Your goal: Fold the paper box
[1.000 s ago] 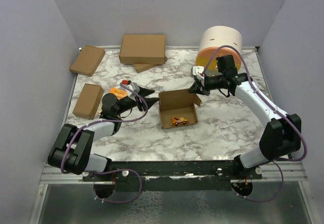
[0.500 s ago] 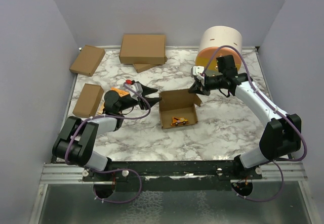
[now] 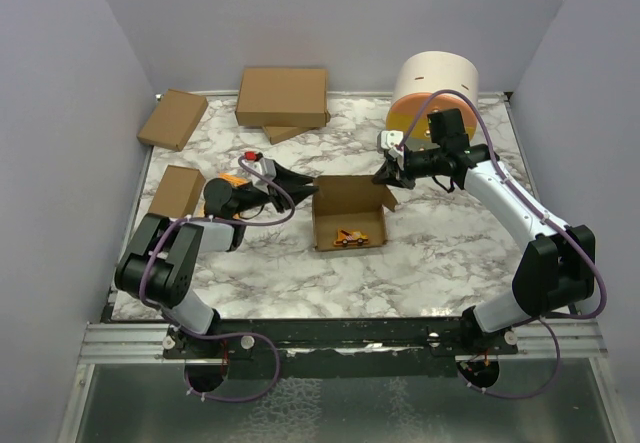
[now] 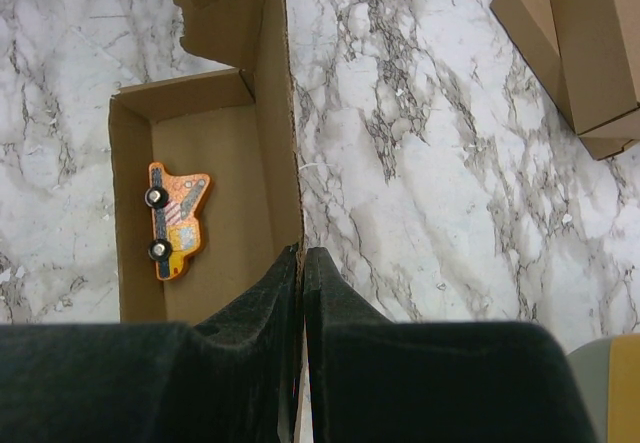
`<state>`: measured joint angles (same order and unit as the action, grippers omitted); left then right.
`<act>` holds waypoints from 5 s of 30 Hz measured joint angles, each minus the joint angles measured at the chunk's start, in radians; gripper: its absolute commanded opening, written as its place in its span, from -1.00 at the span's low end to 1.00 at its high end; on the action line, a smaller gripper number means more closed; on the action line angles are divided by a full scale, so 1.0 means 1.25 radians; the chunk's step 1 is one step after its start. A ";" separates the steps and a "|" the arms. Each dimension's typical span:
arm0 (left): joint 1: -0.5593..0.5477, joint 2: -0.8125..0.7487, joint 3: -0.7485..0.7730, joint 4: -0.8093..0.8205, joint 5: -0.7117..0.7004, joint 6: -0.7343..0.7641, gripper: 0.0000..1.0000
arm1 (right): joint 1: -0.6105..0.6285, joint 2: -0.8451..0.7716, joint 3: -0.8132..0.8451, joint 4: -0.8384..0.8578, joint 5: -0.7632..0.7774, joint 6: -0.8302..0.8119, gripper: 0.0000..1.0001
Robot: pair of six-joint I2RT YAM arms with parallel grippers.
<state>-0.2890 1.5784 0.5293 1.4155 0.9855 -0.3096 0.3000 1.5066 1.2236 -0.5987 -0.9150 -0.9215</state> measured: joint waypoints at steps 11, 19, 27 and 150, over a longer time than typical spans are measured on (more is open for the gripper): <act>0.036 0.061 -0.006 0.097 0.012 -0.164 -0.25 | 0.000 0.000 0.000 -0.001 -0.002 0.000 -0.87; 0.041 0.006 -0.076 0.097 -0.037 -0.181 0.09 | 0.000 0.001 0.000 -0.001 -0.002 0.000 -0.87; 0.046 -0.149 -0.226 0.092 -0.191 -0.133 -0.31 | 0.000 0.001 0.000 -0.001 -0.002 0.001 -0.86; -0.157 0.022 -0.181 0.082 -0.508 0.169 -1.00 | -0.004 0.254 0.486 -0.290 -0.100 0.222 -0.16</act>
<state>-0.4847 1.6054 0.3027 1.5181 0.3511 -0.0978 0.2951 1.8240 1.8313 -0.9611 -1.0401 -0.6437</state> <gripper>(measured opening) 0.019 0.385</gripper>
